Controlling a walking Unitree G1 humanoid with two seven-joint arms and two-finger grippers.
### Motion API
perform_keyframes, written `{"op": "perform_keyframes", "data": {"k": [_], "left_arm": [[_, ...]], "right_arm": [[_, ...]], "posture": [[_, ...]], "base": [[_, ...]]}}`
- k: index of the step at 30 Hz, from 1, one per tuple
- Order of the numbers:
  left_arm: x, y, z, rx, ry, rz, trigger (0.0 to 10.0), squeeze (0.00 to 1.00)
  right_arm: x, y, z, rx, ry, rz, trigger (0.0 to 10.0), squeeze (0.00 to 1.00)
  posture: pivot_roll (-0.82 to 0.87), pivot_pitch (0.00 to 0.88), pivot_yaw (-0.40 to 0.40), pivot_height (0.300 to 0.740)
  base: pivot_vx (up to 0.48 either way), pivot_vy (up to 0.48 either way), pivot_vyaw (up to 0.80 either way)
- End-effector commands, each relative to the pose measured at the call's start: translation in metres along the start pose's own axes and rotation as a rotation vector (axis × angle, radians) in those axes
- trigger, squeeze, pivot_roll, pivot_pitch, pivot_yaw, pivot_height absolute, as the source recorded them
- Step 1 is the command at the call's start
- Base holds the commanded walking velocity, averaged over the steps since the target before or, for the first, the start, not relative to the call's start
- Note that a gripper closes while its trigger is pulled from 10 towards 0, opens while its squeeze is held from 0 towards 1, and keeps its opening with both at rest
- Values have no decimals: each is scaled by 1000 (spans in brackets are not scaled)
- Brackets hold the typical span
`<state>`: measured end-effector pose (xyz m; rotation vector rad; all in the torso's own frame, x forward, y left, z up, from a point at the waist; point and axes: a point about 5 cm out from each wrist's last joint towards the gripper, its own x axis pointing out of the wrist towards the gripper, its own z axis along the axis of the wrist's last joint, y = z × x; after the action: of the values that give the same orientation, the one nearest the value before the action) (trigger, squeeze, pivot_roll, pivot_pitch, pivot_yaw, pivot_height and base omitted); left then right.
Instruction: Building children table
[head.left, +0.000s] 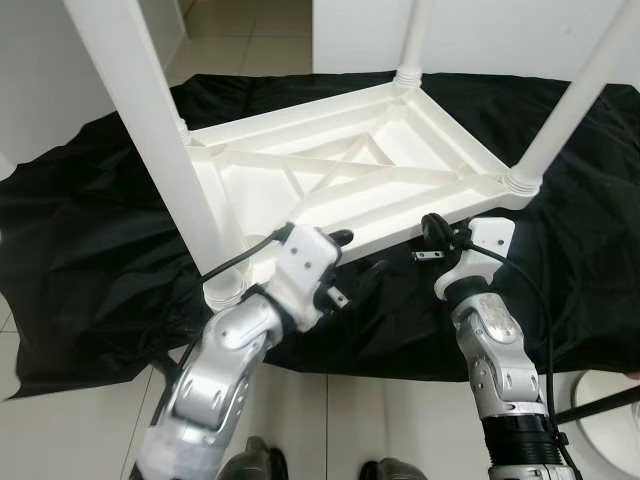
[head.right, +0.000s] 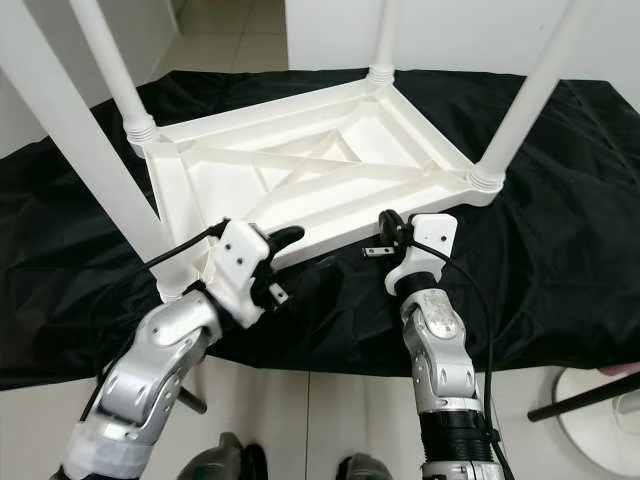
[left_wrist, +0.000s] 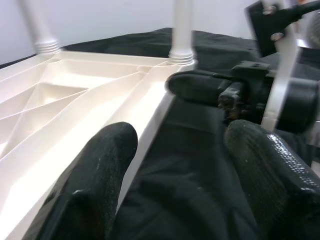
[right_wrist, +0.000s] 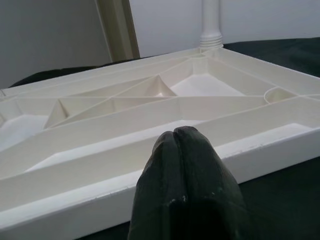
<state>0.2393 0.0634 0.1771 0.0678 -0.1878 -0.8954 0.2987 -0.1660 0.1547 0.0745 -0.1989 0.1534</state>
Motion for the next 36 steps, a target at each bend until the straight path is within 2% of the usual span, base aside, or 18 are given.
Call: {"op": "perform_keyframes", "data": {"k": [1,3,4,6,12,14,17,19,20,22,26,27,28,29,30,32,33,36], "left_arm": [[-17,-2,1,-12,17,-44,10000,0],[-35,-5,0,-14,65,-82,10000,0],[-35,-5,0,-14,65,-82,10000,0],[-51,-4,-1,-12,106,-124,10000,0],[-64,-5,-1,-20,138,-164,10000,0],[-86,-3,-5,-23,221,-222,10000,0],[-86,-3,-5,-23,221,-222,10000,0],[-107,4,-9,-57,339,-278,10000,0],[-107,4,-9,-57,339,-278,10000,0],[-133,22,-12,-25,496,-268,10000,0],[-141,28,-11,-7,536,-254,10000,0],[-146,35,-10,3,566,-228,10000,0],[-152,50,-8,35,591,-162,10000,0],[-152,50,-8,35,591,-162,10000,0],[-157,63,-6,70,605,-109,10000,0],[-157,63,-6,70,605,-109,10000,0],[-161,76,-4,97,618,-42,10000,0],[-163,84,-2,111,625,-3,10000,0]], "right_arm": [[3,2,-1,-4,-5,12,10000,0],[6,3,-2,-2,-8,20,10000,0],[6,3,-2,-2,-8,20,10000,0],[8,4,-3,-1,-9,26,10000,0],[10,3,-4,-1,-10,30,10000,0],[13,3,-3,-3,-13,34,10000,0],[13,3,-3,-3,-13,34,10000,0],[16,4,-3,-2,-17,39,10000,0],[16,4,-3,-2,-17,39,10000,0],[18,5,-4,0,-21,43,10000,0],[18,5,-4,1,-22,45,10000,0],[18,5,-5,1,-24,48,10000,0],[19,6,-5,1,-25,51,10000,0],[19,6,-5,1,-25,51,10000,0],[19,6,-5,0,-26,53,10000,0],[19,6,-5,0,-26,53,10000,0],[19,5,-6,0,-26,55,10000,0],[19,5,-6,-1,-27,56,10000,0]], "posture": [[51,18,15,740],[64,17,12,740],[64,17,12,740],[75,17,10,740],[84,14,8,740],[97,15,5,740],[97,15,5,740],[107,15,5,740],[107,15,5,740],[113,10,5,740],[114,9,5,740],[115,8,1,740],[111,5,0,740],[111,5,0,740],[110,2,-1,740],[110,2,-1,740],[109,1,-3,740],[109,1,-3,740]], "base": [[0,0,0],[0,0,0],[0,0,0],[0,0,0],[0,0,0],[0,0,0],[0,0,0],[0,0,0],[0,0,0],[0,0,0],[0,0,0],[0,0,0],[0,0,0],[0,0,0],[0,0,0],[0,0,0],[0,0,0],[0,0,0]]}}
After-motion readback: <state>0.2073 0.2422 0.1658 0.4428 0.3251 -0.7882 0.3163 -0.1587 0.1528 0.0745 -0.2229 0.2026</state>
